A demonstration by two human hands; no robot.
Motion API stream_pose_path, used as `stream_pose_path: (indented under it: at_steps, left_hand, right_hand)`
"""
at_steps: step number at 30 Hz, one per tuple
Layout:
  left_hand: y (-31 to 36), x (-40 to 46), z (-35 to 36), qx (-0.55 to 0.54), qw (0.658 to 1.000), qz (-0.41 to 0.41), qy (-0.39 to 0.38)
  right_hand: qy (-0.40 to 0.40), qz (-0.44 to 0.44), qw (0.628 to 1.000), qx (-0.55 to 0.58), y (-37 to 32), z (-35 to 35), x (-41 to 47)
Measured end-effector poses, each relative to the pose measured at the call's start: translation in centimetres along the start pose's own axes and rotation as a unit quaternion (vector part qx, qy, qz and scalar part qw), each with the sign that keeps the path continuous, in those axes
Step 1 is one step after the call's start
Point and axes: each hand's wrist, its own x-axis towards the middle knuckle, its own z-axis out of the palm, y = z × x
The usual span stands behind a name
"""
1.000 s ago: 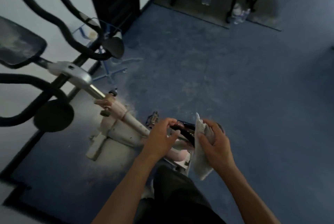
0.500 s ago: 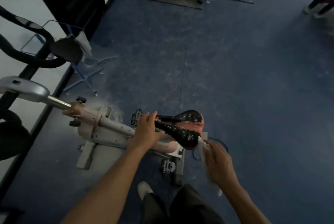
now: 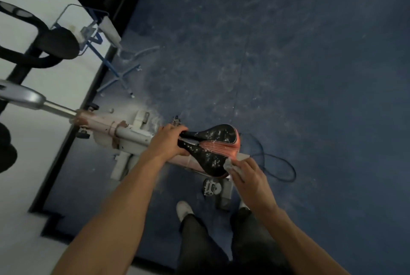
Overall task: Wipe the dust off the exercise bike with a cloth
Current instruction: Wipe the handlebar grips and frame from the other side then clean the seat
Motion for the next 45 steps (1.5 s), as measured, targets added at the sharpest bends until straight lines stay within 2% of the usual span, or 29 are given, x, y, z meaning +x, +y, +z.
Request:
stream_pose_path:
  at_steps: [6,10,14,18,23,26,28,34,38,42,45]
  left_hand:
    - [0.4,-0.1,-0.6,0.009,1.000,-0.007,-0.010]
    - [-0.1,0.3,-1.4,0.021,0.999,0.013,-0.032]
    - [-0.9,0.4,-1.6,0.039,0.998,0.031,-0.033]
    - [-1.5,0.2,-1.1,0.042,0.998,0.050,-0.010]
    - [-2.1,0.1,-0.6,0.044,0.997,0.062,0.015]
    - [-2.3,0.2,-0.6,0.043,0.996,0.076,0.014]
    - [-2.2,0.1,-0.5,0.043,0.996,0.077,0.013]
    - [-2.1,0.1,-0.5,0.040,0.996,0.072,0.029]
    - [-2.0,0.2,-0.4,0.036,0.997,0.068,0.025]
    - [-2.0,0.3,-0.6,0.035,0.997,0.073,0.018]
    - [-2.1,0.4,-0.6,0.027,0.997,0.071,0.015]
  right_hand:
    - [0.012,-0.066,0.997,0.029,0.4,-0.8,1.5]
    - [0.003,-0.106,0.994,0.001,0.5,-0.3,1.8]
    - [0.044,-0.047,0.998,-0.005,-0.6,0.3,1.5]
    - [0.080,-0.032,0.996,-0.014,-2.9,1.6,1.9]
    - [0.096,0.081,0.992,-0.034,-3.8,1.8,0.3]
    - [0.131,0.110,0.984,-0.041,-4.5,1.7,0.8]
    - [0.131,0.109,0.984,-0.041,-5.1,1.6,1.8]
    - [0.046,0.052,0.996,-0.058,-4.6,1.2,1.4]
    - [0.085,0.050,0.994,-0.043,-5.0,1.0,2.6]
    - [0.043,0.016,0.997,-0.060,-4.3,1.3,2.5]
    - [0.073,0.041,0.995,-0.061,-3.8,1.1,1.4]
